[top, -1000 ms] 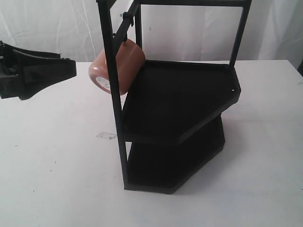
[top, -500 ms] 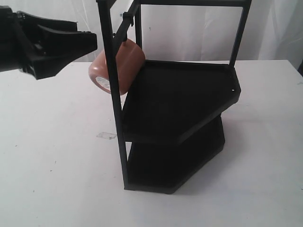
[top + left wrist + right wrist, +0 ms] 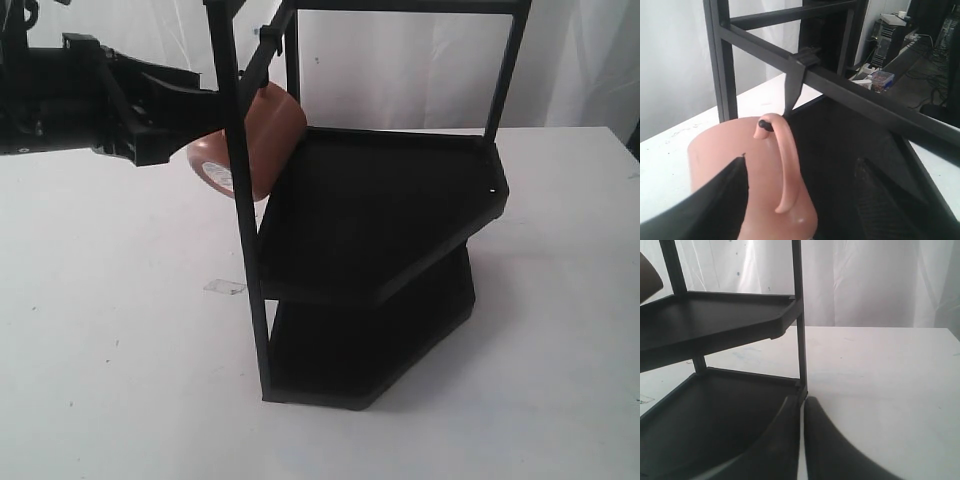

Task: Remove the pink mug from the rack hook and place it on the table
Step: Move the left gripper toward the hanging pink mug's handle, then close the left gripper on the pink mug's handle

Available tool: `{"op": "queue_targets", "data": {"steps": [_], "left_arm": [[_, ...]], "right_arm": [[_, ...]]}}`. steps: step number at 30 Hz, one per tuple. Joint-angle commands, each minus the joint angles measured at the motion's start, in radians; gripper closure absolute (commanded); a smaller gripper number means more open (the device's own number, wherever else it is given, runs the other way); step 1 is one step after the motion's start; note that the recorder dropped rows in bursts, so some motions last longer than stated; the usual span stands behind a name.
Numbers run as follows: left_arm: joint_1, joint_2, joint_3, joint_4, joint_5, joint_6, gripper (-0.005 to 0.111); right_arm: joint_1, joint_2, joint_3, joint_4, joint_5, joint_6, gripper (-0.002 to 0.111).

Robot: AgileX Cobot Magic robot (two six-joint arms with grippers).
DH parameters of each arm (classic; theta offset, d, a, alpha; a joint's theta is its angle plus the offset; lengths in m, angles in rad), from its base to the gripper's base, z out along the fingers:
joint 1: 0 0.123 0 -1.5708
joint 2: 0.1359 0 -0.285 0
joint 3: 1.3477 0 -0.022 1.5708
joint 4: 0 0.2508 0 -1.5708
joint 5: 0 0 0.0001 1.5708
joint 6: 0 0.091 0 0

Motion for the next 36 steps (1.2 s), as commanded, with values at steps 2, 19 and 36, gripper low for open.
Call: {"op": "queue_targets", "data": {"steps": [2, 19, 36], "left_arm": [[-0.005, 0.034, -0.022, -0.009, 0.017, 0.033, 0.042], [-0.144, 0.054, -0.057, -0.060, -0.230, 0.213, 0.042], [-0.144, 0.138, -0.093, -0.062, -0.278, 0.210, 0.054]], "right_arm": [[-0.008, -0.002, 0.005, 0.004, -0.004, 0.001, 0.105], [-0.008, -0.002, 0.005, 0.004, -0.004, 0.001, 0.105], [-0.008, -0.002, 0.005, 0.004, -0.004, 0.001, 0.105]]}}
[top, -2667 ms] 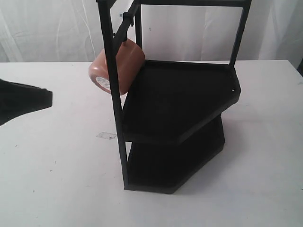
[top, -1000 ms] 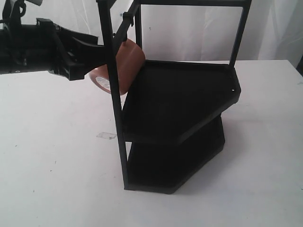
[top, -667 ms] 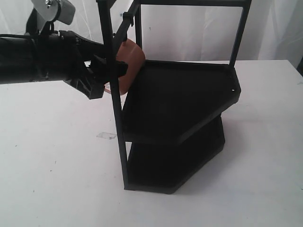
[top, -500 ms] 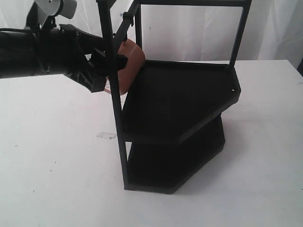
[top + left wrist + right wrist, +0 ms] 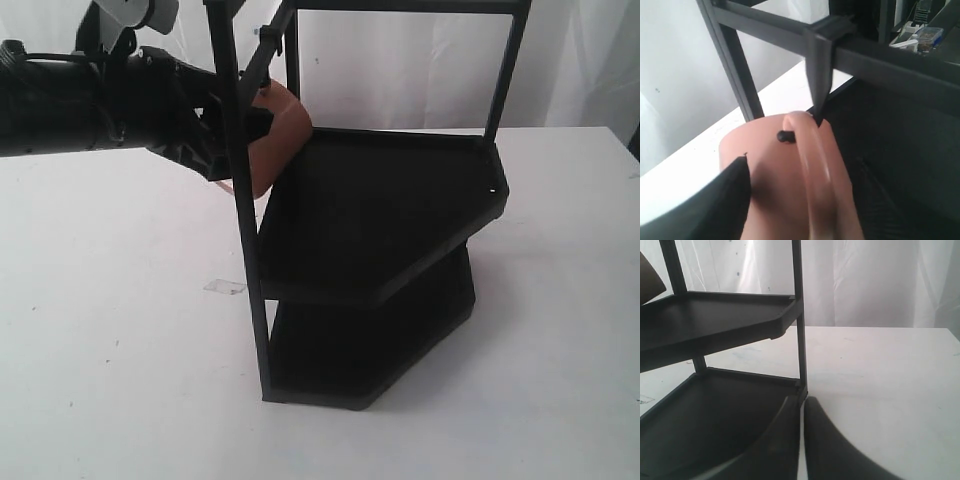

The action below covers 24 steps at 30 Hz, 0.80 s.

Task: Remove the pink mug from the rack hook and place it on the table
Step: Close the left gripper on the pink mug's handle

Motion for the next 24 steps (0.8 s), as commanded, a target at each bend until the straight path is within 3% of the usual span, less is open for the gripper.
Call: {"op": "queue_targets", "data": {"steps": [1, 7, 24], "left_arm": [[-0.007, 0.007, 0.004, -0.018, -0.021, 0.001, 0.058], [-0.007, 0.007, 0.004, -0.018, 0.043, 0.001, 0.107], [-0.007, -0.045, -0.018, -0.018, -0.008, 0.003, 0.107]], "right_arm": [[-0.008, -0.002, 0.005, 0.004, -0.004, 0.001, 0.105], [-0.008, -0.002, 0.005, 0.004, -0.004, 0.001, 0.105], [-0.008, -0.002, 0.005, 0.004, -0.004, 0.030, 0.105]]}}
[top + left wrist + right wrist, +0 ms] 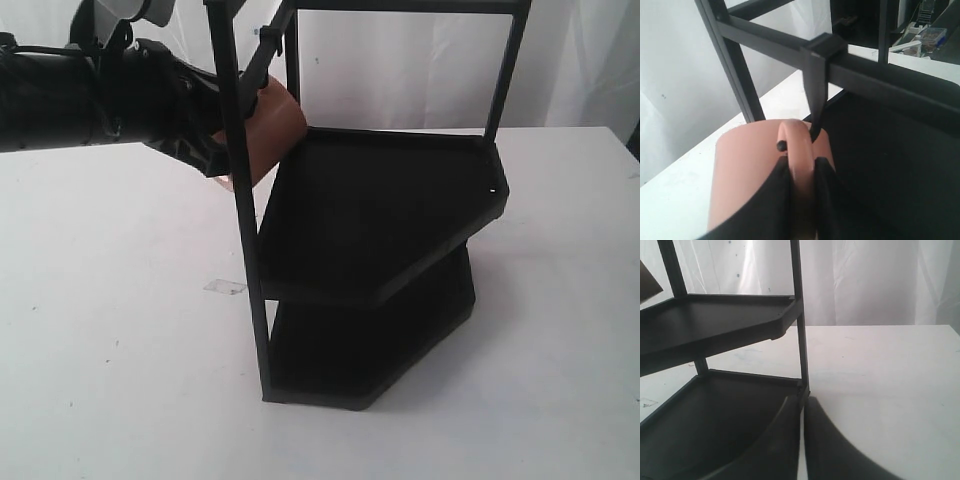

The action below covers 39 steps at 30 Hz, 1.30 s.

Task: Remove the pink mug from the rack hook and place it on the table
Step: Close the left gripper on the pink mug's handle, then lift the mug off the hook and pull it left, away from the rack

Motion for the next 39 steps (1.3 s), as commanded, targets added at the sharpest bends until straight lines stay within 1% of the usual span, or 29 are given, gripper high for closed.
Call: {"op": "queue_targets", "data": {"steps": [1, 4, 9, 16, 18, 22, 29, 34, 39], "left_arm": [[-0.001, -0.018, -0.024, -0.015, 0.011, -0.004, 0.107], [-0.001, -0.018, -0.040, -0.015, 0.002, -0.004, 0.107], [-0.001, -0.020, -0.039, -0.015, -0.058, -0.002, 0.107], [-0.001, -0.020, -0.039, -0.015, -0.065, -0.002, 0.107], [-0.001, -0.020, -0.039, -0.015, -0.095, -0.002, 0.107], [-0.001, -0.020, -0.039, -0.015, -0.209, -0.030, 0.107], [0.000, -0.051, -0.037, -0.015, -0.225, -0.030, 0.107], [0.000, -0.106, 0.033, -0.015, -0.284, -0.030, 0.107], [0.000, -0.196, 0.134, -0.047, -0.259, -0.030, 0.107]], "right_arm": [[-0.008, -0.002, 0.005, 0.004, -0.004, 0.007, 0.105], [-0.008, -0.002, 0.005, 0.004, -0.004, 0.007, 0.105], [-0.008, -0.002, 0.005, 0.002, -0.004, 0.007, 0.105], [-0.008, -0.002, 0.005, 0.002, -0.004, 0.007, 0.105], [-0.008, -0.002, 0.005, 0.002, -0.004, 0.007, 0.105], [-0.008, -0.002, 0.005, 0.002, -0.004, 0.007, 0.105], [-0.008, -0.002, 0.005, 0.002, -0.004, 0.007, 0.105], [-0.008, -0.002, 0.005, 0.002, -0.004, 0.007, 0.105], [-0.008, -0.002, 0.005, 0.002, -0.004, 0.007, 0.105]]}}
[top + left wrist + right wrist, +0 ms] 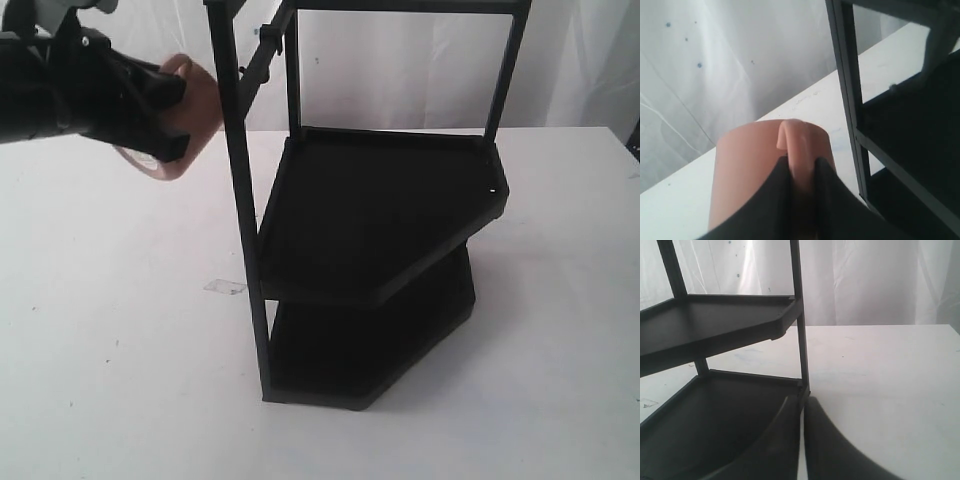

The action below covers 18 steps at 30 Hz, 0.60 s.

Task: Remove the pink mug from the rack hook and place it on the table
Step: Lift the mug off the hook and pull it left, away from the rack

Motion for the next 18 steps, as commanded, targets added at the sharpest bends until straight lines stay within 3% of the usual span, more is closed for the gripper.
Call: {"op": "queue_targets", "data": {"steps": [1, 11, 18], "left_arm": [[0.000, -0.100, 0.083, -0.058, 0.025, -0.008, 0.107], [0.000, -0.426, 0.283, -0.058, 0.023, -0.100, 0.107], [0.000, -0.614, 0.406, -0.058, 0.197, -0.202, 0.107]], "right_arm": [[-0.008, -0.002, 0.005, 0.002, -0.004, 0.003, 0.105], [-0.008, -0.002, 0.005, 0.006, -0.004, 0.005, 0.105], [-0.008, -0.002, 0.005, 0.006, -0.004, 0.005, 0.105]]}}
